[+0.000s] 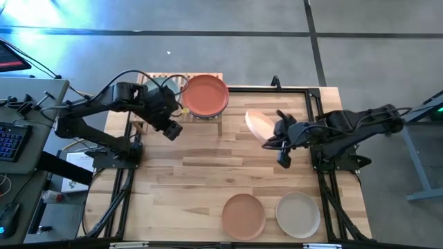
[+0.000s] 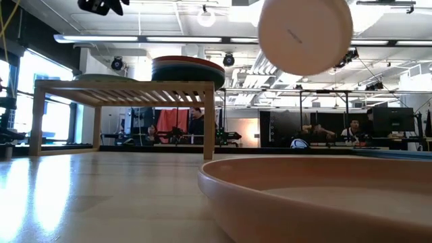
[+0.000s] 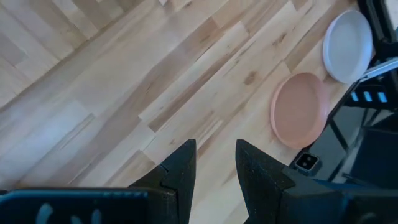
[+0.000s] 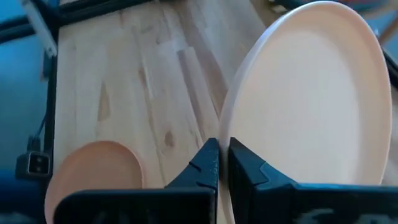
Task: Place and stack plates onto a shelf
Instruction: Stack the light orange plate on top of the light green plate on the shelf
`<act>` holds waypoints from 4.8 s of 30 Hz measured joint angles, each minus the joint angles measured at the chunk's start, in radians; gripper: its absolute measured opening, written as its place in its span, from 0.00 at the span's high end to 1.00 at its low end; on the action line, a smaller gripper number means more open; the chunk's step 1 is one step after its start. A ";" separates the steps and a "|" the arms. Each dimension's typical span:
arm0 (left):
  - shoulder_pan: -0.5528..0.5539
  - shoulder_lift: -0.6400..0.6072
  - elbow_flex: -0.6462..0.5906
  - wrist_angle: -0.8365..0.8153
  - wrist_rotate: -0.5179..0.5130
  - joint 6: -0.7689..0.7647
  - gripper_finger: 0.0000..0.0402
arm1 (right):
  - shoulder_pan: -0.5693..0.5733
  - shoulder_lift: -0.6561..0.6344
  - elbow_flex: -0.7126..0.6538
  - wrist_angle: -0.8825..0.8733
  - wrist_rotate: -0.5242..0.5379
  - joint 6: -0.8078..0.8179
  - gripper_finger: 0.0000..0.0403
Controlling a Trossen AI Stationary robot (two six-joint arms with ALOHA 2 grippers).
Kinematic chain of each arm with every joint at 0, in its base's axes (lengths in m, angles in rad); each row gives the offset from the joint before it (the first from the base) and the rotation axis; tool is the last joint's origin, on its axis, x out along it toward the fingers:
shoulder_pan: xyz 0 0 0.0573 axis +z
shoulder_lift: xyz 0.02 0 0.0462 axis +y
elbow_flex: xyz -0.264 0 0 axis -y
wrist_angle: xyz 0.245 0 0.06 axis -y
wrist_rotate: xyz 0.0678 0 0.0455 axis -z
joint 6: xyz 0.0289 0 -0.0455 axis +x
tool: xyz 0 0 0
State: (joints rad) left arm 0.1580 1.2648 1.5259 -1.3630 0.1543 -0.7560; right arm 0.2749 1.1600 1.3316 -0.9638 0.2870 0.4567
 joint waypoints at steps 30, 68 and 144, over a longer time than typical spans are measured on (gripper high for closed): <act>0.129 0.024 0.032 0.054 0.092 -0.052 0.74 | -0.096 0.617 0.682 -0.310 -0.132 -0.946 1.00; 0.165 0.231 0.031 0.267 0.086 -0.006 0.74 | -0.158 0.629 0.699 -0.327 -0.130 -1.042 1.00; 0.694 -0.027 0.031 -0.047 -0.123 0.076 0.99 | -0.316 0.628 0.699 -0.527 -0.042 -0.797 0.71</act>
State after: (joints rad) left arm 0.8524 1.2380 1.5574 -1.4098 0.0315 -0.6799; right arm -0.0415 1.7878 2.0304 -1.4906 0.2449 -0.3400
